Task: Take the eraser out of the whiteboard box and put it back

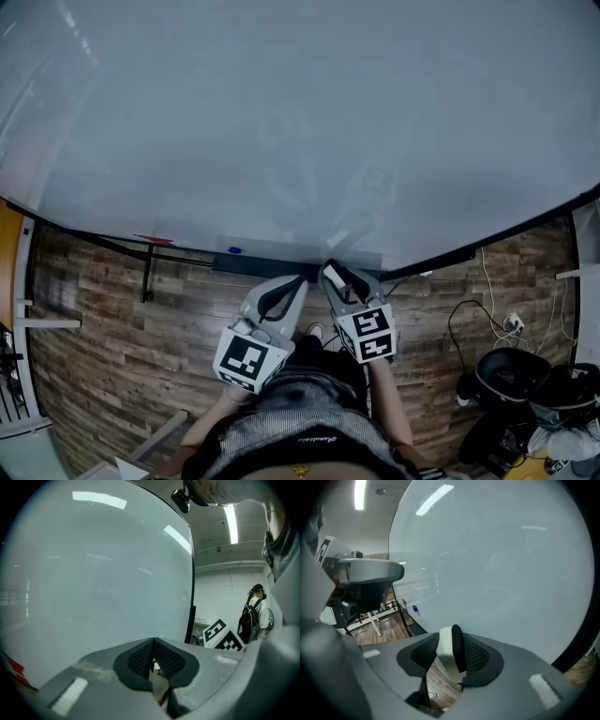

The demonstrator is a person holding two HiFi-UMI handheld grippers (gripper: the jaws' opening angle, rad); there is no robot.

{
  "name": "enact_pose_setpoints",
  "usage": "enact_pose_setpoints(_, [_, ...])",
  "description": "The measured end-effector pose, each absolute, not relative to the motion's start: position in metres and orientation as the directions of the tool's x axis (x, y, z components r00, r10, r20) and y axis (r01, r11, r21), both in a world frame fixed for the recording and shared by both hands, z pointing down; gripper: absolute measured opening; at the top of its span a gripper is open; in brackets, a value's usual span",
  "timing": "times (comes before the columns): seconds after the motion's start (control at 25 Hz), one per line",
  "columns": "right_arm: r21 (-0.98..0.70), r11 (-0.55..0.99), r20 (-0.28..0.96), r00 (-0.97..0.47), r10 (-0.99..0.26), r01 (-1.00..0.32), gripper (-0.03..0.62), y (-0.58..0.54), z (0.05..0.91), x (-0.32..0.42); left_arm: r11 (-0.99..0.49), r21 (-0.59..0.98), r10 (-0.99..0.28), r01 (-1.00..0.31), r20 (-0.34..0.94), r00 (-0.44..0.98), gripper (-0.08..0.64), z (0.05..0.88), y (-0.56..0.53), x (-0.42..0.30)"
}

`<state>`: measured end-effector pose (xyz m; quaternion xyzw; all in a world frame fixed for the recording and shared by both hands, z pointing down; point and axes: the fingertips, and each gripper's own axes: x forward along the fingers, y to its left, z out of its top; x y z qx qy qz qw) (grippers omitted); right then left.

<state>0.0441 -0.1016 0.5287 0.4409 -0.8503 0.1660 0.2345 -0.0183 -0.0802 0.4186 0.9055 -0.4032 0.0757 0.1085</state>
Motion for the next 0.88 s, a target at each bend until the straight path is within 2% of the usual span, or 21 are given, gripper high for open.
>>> enact_pose_setpoints(0.44, [-0.081,0.544,0.546,-0.493,-0.677,-0.835,0.161,-0.1009,0.5353,0.0452,-0.637,0.181,-0.713,-0.749,0.23,0.662,0.002,0.4174,-0.0801,-0.0176])
enact_pose_setpoints(0.76, [-0.094,0.54,0.543,-0.498,-0.676,-0.836,0.161,-0.1012,0.5352,0.0443,-0.671,0.121,-0.699,-0.732,0.227,0.678,0.002,0.4204,-0.0802,-0.0184])
enact_pose_setpoints(0.88, [-0.097,0.54,0.541,-0.5,-0.676,-0.836,0.161,-0.1014,0.5349,0.0438,-0.65,0.162,-0.707,-0.743,0.228,0.669,0.002,0.418,-0.0806,-0.0184])
